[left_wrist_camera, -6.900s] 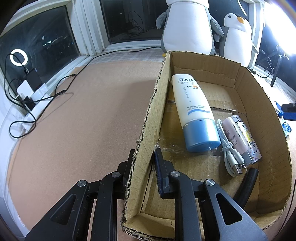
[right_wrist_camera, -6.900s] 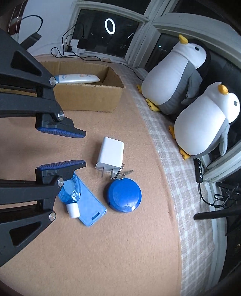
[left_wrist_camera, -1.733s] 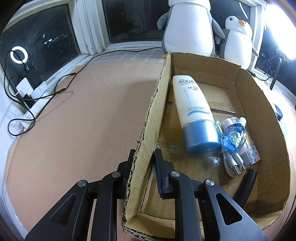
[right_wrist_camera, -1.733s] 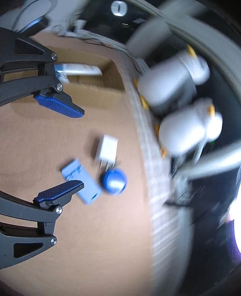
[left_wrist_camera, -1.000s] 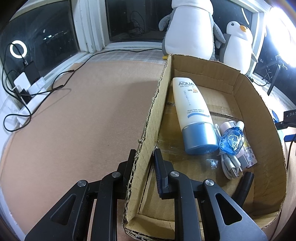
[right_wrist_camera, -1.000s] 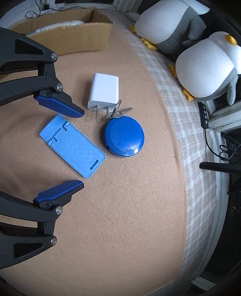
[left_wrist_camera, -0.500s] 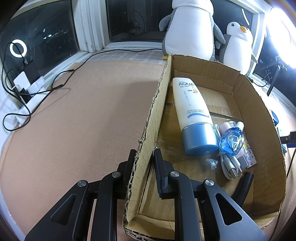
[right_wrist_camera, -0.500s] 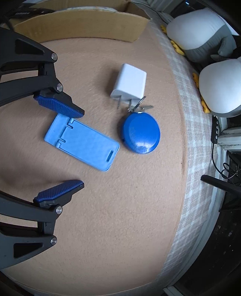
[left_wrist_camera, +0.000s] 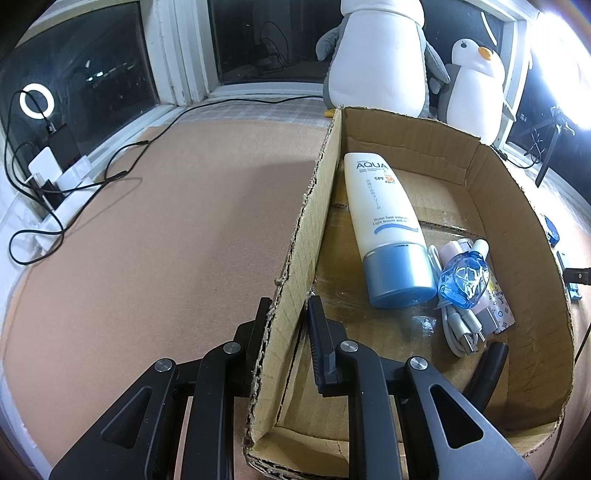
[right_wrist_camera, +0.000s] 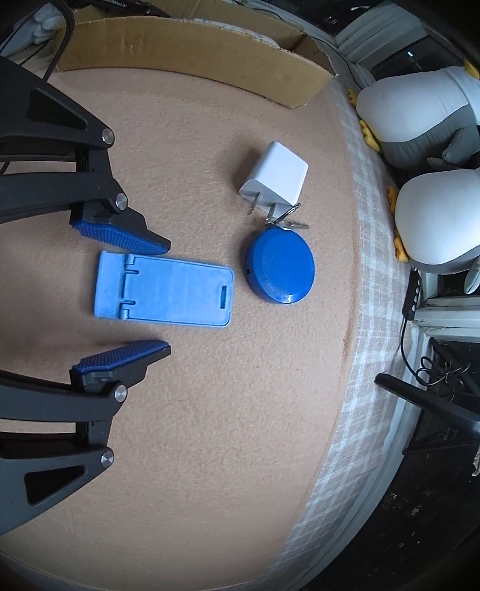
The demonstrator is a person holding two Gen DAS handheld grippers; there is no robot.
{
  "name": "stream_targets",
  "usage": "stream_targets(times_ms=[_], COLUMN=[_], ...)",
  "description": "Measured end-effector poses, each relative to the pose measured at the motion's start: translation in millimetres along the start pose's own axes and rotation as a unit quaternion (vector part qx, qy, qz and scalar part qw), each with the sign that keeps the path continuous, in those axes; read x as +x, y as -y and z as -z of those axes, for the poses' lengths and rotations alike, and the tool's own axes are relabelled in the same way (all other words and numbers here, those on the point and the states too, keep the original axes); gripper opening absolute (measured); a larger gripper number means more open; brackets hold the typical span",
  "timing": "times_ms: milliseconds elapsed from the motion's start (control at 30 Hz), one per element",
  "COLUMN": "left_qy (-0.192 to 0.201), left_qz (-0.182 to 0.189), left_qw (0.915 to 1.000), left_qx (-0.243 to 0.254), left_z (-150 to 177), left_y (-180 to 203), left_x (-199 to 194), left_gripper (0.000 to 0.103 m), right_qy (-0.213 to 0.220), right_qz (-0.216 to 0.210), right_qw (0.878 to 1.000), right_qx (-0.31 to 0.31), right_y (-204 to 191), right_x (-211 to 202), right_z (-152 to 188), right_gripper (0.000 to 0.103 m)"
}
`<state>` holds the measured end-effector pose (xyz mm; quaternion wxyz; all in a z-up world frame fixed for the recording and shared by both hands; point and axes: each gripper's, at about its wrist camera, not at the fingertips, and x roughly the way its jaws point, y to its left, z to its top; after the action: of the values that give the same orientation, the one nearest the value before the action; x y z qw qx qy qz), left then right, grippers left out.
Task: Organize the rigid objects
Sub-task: 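Close the right gripper on the blue phone stand, then carry the phone stand into the box and open the right gripper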
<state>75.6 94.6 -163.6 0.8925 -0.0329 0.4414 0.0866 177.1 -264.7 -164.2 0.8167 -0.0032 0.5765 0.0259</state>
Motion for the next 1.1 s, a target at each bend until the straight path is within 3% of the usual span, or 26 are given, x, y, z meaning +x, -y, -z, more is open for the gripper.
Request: stream_targets(times_ms=[33,367,633,1100], left_qy=[0.000,0.000,0.000,0.000], left_qz=[0.000,-0.001,-0.002,-0.002], left_qw=[1.0000,1.0000,1.0000,1.0000], left_qx=[0.000,0.001,0.001,0.001], left_z=[0.1,0.0,-0.3,-0.1], left_y=[0.0,1.1,1.4,1.5], left_x=[0.0,-0.2,-0.2,-0.3], left_gripper=[0.017,0.017,0.017,0.017], right_qy=[0.000,0.004,0.042,0.086], right_qz=[0.000,-0.023,-0.046,-0.136], right_qw=[1.000,1.000,0.998,0.986], right_qx=[-0.002,0.005,0.005,-0.049], right_y=[-0.8,-7.4,-23.4,-113.0], right_x=[1.2,-1.0,-40.8,-92.0], right_z=[-1.6,-0.3,3.3,-15.9], right_gripper=[0.034,0.033,0.033,0.033])
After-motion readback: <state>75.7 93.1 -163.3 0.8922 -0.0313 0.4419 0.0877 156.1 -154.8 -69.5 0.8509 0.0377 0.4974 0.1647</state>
